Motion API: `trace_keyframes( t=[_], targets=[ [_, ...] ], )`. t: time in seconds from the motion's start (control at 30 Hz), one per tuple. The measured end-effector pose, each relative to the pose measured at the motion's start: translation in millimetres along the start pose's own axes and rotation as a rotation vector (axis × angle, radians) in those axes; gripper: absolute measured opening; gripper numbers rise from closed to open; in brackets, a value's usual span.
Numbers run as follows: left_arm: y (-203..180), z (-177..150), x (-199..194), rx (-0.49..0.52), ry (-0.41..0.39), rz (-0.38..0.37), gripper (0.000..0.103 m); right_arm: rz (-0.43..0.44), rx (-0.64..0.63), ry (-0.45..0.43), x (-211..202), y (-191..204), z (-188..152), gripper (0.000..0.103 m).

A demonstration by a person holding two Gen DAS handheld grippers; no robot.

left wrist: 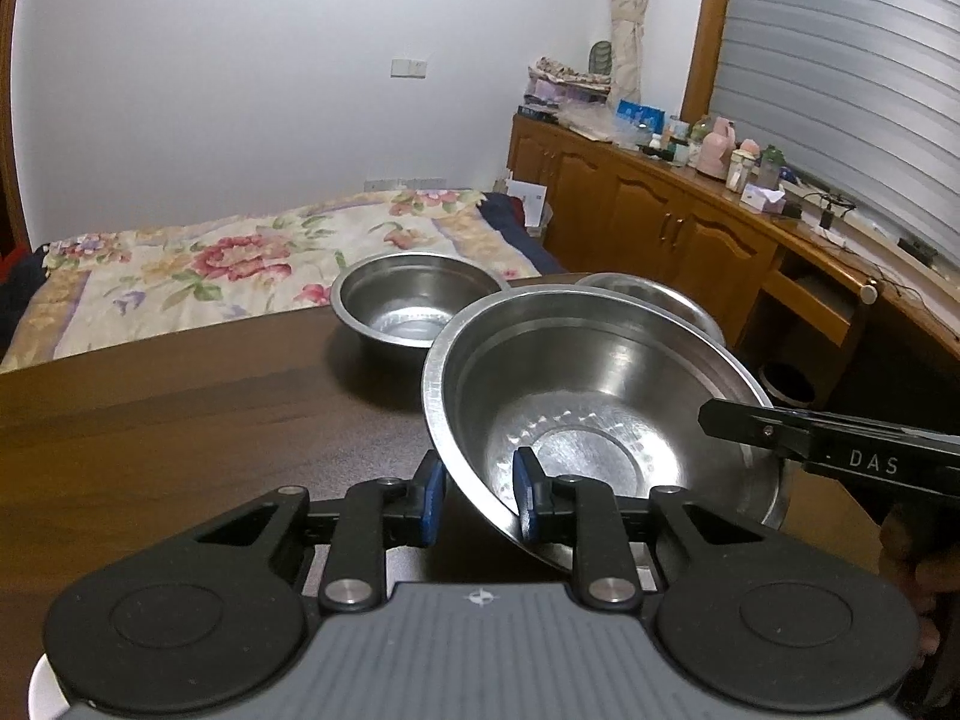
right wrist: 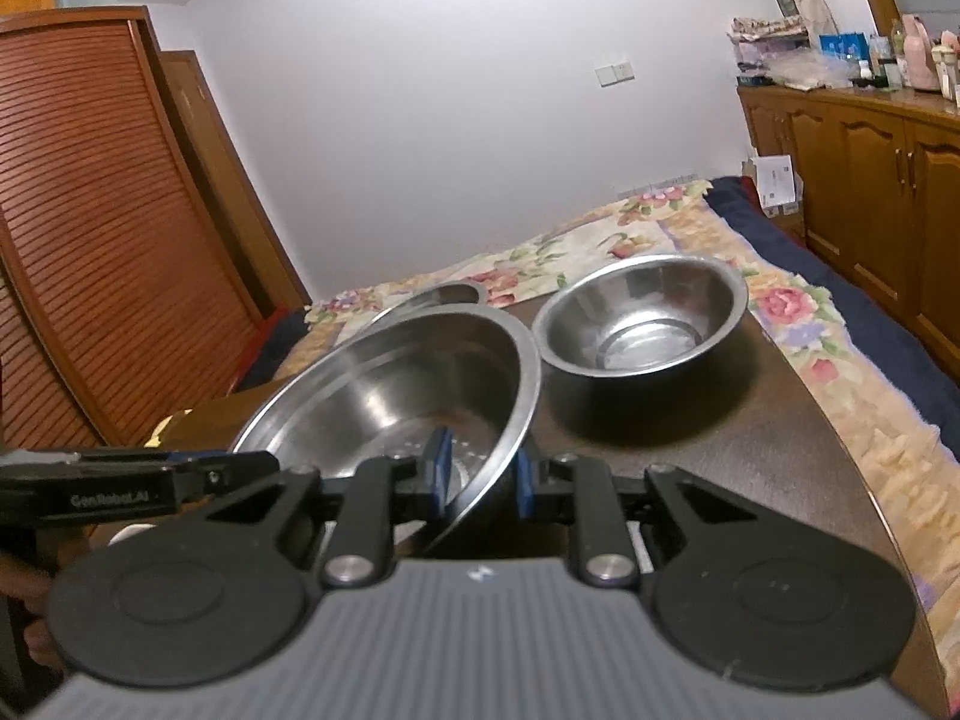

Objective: Organize plates and bowls

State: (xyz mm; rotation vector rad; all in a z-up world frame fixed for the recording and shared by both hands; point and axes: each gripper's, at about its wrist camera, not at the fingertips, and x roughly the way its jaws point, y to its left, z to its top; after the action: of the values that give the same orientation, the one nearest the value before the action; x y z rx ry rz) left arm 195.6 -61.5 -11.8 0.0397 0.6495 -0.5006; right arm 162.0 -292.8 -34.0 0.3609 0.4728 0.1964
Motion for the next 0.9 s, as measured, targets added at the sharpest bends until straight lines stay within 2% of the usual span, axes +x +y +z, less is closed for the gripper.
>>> trace_keyframes(
  t=[0.23, 0.6, 0.9],
  targets=[
    [-2.9, -13.1, -20.4, 0.01, -0.008, -0.018, 0.026, 0.009, -0.02, -0.022, -18.3, 8.3, -7.2, 0.024],
    [-2.8, -34.4, -36.3, 0.0, 0.003, -0.035, 0.026, 0.028, -0.026, -0.003, -31.0, 12.3, -23.5, 0.024],
    [-6.2, -53.5, -37.8, -0.017, 0.031, -0.064, 0.027, 0.049, 0.038, 0.028, -37.5, 2.8, -39.0, 0.024]
  ],
)
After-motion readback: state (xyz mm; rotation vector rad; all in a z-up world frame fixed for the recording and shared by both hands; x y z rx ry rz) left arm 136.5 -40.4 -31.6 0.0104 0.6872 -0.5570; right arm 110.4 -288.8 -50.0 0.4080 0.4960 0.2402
